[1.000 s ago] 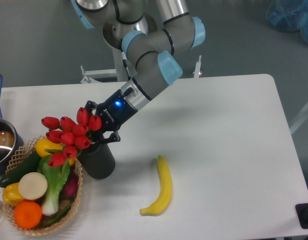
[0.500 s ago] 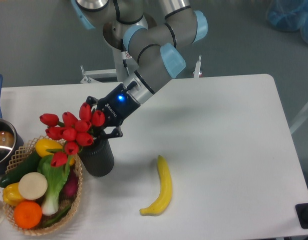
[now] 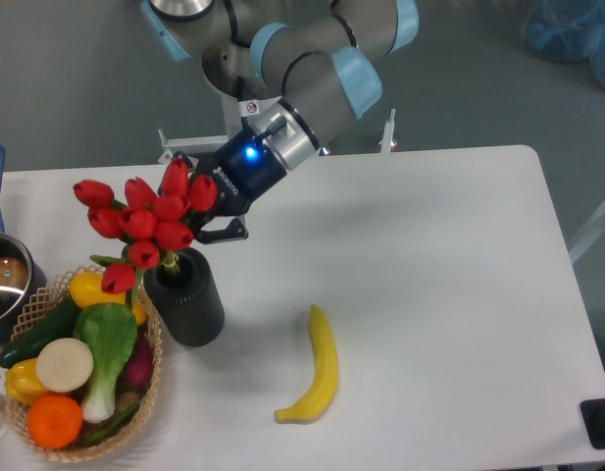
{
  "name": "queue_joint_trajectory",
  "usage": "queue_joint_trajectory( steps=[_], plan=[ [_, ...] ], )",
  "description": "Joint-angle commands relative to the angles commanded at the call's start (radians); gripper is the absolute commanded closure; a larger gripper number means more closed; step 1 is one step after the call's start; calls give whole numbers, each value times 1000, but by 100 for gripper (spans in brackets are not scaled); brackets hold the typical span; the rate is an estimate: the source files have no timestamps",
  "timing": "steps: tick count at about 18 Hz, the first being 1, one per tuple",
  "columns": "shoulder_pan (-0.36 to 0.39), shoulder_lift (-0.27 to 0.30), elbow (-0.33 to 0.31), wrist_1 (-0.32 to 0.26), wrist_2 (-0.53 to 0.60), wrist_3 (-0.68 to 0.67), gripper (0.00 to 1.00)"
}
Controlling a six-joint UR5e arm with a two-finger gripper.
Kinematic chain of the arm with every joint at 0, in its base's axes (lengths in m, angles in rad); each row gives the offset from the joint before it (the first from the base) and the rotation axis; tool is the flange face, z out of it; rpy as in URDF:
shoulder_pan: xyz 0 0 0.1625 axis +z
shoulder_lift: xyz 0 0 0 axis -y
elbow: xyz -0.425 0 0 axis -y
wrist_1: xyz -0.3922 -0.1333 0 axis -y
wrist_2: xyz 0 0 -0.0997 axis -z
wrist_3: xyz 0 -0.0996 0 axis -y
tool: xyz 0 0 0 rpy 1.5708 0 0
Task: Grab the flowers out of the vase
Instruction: 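Lift the gripped tulips straight up out of the black vase, then carry the tulips away from the vase, holding them above the table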
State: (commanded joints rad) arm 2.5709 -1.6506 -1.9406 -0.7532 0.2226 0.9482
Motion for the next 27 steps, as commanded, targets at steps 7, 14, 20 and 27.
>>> queue_joint_trajectory(
  steps=[7, 14, 20, 27],
  plan=[
    [43, -3, 71, 0, -38, -54, 96],
    [135, -12, 175, -3, -37, -124, 95],
    [179, -34, 212, -3, -35, -232, 93],
    [227, -86, 258, -2, 263, -122, 96]
  ],
)
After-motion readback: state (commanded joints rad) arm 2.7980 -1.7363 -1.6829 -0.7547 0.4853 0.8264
